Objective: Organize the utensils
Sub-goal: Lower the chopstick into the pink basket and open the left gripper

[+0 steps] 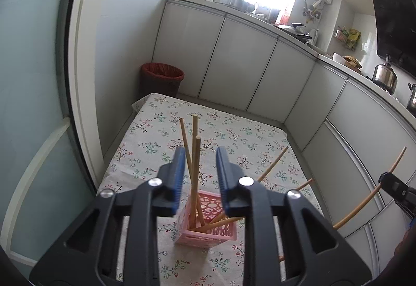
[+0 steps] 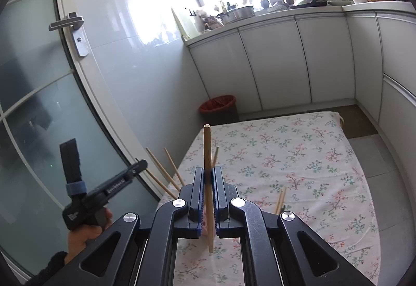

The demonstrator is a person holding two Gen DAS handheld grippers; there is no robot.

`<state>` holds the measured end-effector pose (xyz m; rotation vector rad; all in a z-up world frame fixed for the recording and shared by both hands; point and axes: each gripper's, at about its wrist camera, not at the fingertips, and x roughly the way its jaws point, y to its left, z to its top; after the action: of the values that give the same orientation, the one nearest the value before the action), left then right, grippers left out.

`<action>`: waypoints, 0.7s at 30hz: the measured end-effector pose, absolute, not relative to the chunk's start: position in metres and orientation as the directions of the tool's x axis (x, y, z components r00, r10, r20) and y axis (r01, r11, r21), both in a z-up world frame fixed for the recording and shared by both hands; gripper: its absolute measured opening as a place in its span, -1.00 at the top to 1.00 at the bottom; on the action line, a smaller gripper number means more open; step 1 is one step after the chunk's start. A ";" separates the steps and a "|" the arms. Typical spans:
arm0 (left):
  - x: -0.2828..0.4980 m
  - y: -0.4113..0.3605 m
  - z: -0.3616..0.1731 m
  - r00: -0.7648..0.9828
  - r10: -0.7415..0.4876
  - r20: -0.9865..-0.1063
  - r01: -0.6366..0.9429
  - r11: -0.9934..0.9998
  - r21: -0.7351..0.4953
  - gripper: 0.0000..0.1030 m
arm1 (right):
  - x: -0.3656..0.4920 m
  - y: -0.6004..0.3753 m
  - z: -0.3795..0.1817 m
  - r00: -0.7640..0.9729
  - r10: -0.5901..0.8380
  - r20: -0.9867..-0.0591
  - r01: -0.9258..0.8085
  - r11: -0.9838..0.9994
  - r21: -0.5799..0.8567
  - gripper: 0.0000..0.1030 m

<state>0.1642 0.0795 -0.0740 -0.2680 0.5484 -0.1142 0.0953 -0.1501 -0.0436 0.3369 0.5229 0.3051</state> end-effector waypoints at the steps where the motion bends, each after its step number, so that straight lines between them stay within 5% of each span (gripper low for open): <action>1: 0.162 0.080 -0.072 0.847 -0.181 -0.501 0.036 0.958 -0.285 0.41 | 0.096 -0.148 -0.042 0.825 0.372 -0.426 -0.203 0.898 0.391 0.88; 6: 0.151 0.086 -0.067 0.832 -0.148 -0.535 -0.002 0.963 -0.270 0.17 | 0.099 -0.133 -0.028 0.831 0.402 -0.383 -0.234 0.879 0.416 0.88; 14: 0.145 0.104 -0.077 0.779 -0.110 -0.617 -0.080 0.959 -0.272 0.15 | 0.125 -0.098 -0.017 0.874 0.359 -0.326 -0.221 0.893 0.391 0.88; 21: 0.145 0.115 -0.085 0.757 -0.100 -0.646 -0.108 0.955 -0.275 0.15 | 0.159 -0.067 -0.042 0.892 0.252 -0.376 -0.145 0.946 0.290 0.88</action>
<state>0.1453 0.1155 -0.0849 -0.3063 0.7149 0.0046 0.1591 -0.0673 -0.0419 0.2589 0.4221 0.2083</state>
